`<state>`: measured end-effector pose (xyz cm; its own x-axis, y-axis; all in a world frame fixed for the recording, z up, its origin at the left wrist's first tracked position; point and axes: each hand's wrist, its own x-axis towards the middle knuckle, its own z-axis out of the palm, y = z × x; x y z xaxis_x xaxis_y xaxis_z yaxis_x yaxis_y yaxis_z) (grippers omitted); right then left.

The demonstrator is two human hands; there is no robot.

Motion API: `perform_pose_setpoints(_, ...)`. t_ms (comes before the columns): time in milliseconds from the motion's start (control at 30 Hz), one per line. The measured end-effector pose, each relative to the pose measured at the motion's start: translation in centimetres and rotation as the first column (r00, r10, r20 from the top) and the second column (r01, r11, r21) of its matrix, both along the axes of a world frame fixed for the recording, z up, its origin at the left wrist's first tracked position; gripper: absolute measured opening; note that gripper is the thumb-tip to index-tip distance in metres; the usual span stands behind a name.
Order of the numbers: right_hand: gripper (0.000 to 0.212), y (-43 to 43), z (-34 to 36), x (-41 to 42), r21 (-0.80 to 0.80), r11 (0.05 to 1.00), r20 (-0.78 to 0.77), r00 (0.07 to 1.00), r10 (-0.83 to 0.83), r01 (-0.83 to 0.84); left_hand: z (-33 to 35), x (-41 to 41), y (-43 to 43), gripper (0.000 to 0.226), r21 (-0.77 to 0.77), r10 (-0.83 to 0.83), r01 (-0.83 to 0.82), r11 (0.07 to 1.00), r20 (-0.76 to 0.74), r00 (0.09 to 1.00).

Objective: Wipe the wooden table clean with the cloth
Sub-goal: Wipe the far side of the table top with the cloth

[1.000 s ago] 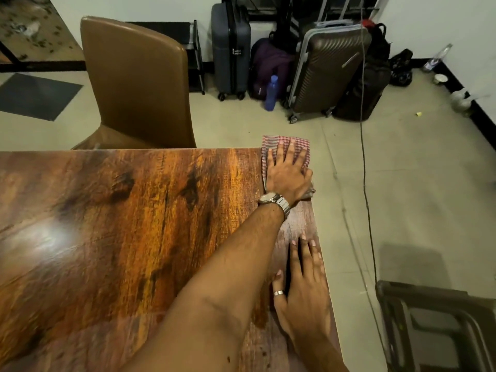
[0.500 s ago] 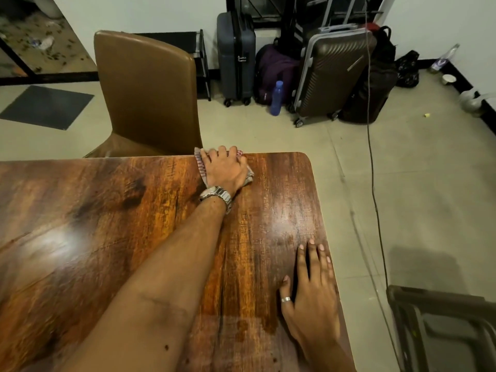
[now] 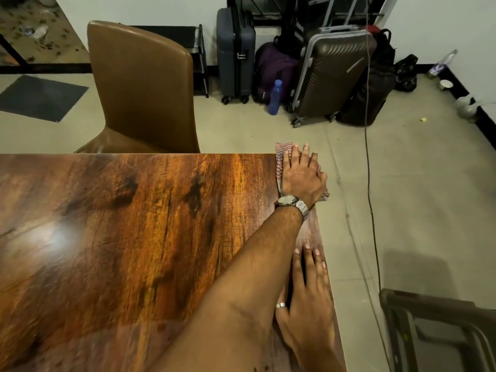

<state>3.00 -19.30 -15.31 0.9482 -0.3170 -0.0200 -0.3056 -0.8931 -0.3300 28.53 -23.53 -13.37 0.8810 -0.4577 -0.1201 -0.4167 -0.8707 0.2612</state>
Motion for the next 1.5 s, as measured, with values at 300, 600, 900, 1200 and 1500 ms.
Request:
perform_pose_setpoints(300,0.073,-0.1,0.2,0.2,0.0,1.0,0.03,1.0,0.01,-0.01,-0.3,-4.6,3.7,0.065,-0.029,-0.049,0.048,0.998,-0.006,0.999)
perform_pose_setpoints(600,0.072,-0.5,0.4,0.2,-0.057,0.998,0.034,0.999,0.03,-0.028,-0.1,3.6,15.3,0.066,-0.021,0.121,-0.122,0.992,-0.034,0.992)
perform_pose_setpoints(900,0.072,4.5,1.4,6.2,-0.119,0.982,-0.036,0.989,0.143,-0.146,-1.6,6.7,46.9,0.07,0.132,0.398,-0.398,0.908,0.025,0.917)
perform_pose_setpoints(1200,0.068,10.3,-0.6,11.4,-0.095,0.982,0.029,0.986,0.167,-0.163,-0.8,1.2,55.4,0.062,0.123,0.622,-0.616,0.778,-0.004,0.783)
perform_pose_setpoints(1500,0.064,10.1,-0.5,11.4,-0.048,0.986,0.101,0.981,0.165,-0.161,-0.2,4.9,33.7,0.062,0.078,0.362,-0.36,0.93,-0.002,0.932)
